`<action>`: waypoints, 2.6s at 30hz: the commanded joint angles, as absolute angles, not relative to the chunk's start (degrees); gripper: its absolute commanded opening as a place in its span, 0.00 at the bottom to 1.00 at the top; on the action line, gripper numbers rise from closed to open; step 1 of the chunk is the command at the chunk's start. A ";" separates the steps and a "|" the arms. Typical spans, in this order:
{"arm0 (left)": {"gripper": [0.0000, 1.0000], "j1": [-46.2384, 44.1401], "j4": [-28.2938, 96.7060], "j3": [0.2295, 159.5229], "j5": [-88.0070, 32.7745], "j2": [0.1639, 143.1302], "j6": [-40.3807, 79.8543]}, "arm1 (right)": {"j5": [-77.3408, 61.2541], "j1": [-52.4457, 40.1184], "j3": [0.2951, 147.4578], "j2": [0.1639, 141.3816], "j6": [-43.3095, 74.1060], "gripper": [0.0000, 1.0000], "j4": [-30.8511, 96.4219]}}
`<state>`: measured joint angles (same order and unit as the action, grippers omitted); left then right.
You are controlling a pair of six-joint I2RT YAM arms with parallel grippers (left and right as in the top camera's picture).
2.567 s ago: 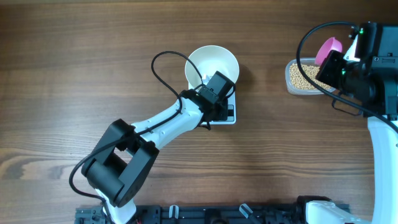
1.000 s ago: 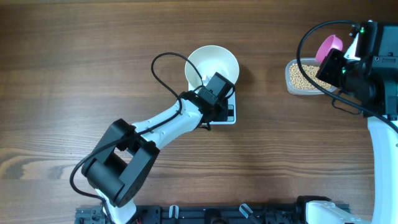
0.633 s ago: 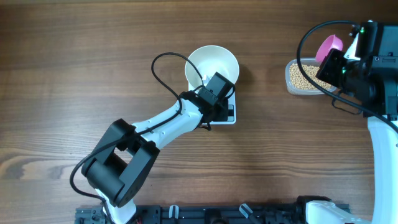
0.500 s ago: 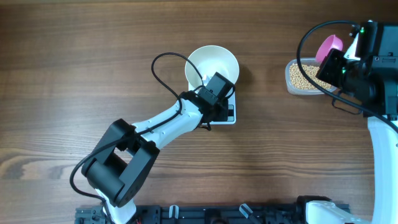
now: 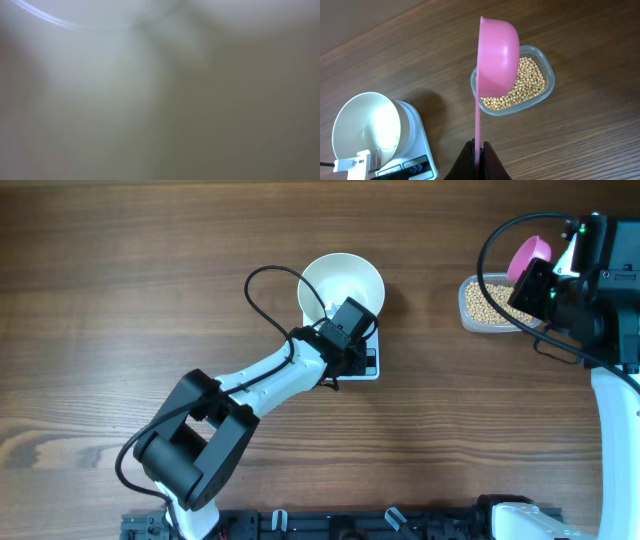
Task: Scoop item into bowl and weigh 150g on scale
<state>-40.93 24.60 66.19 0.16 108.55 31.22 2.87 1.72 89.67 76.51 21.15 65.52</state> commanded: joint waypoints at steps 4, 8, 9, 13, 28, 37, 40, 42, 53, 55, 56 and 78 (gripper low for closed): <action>0.04 -41.04 25.91 65.49 1.32 110.41 31.79 | 4.08 1.91 90.11 76.62 21.02 0.04 65.21; 0.04 -41.04 26.74 65.49 2.48 110.41 31.79 | 4.08 1.91 90.11 76.62 21.02 0.04 65.19; 0.04 -41.04 26.74 65.47 2.46 110.41 31.79 | 4.08 1.91 90.11 76.62 21.02 0.04 65.17; 0.04 -41.04 26.28 65.47 2.46 110.43 31.79 | 4.08 1.91 90.11 76.62 21.02 0.04 65.19; 0.04 -41.04 24.77 65.47 2.68 110.48 31.77 | 4.05 1.91 90.11 76.62 21.02 0.04 65.19; 0.04 -41.04 24.82 65.47 2.68 112.01 31.79 | 4.05 1.91 90.11 76.62 21.04 0.04 65.19; 0.04 -41.04 24.88 65.47 2.66 112.86 31.77 | 4.05 1.91 90.11 76.62 21.02 0.04 65.23; 0.04 -41.04 24.88 65.47 2.66 113.06 31.79 | 4.05 1.91 90.11 76.62 21.02 0.04 65.21; 0.04 -41.04 28.38 66.22 2.61 108.73 31.79 | 3.84 1.91 90.11 76.62 21.06 0.04 65.34; 0.04 -41.04 28.51 66.46 2.13 104.62 32.03 | 3.36 1.91 90.11 76.62 20.99 0.04 65.39; 0.04 -41.04 28.40 66.46 1.50 102.41 32.03 | 2.94 1.91 90.11 76.62 21.02 0.04 65.36; 1.00 -0.36 43.03 66.43 7.42 61.34 33.26 | -5.19 1.91 90.08 76.64 -2.15 0.04 66.22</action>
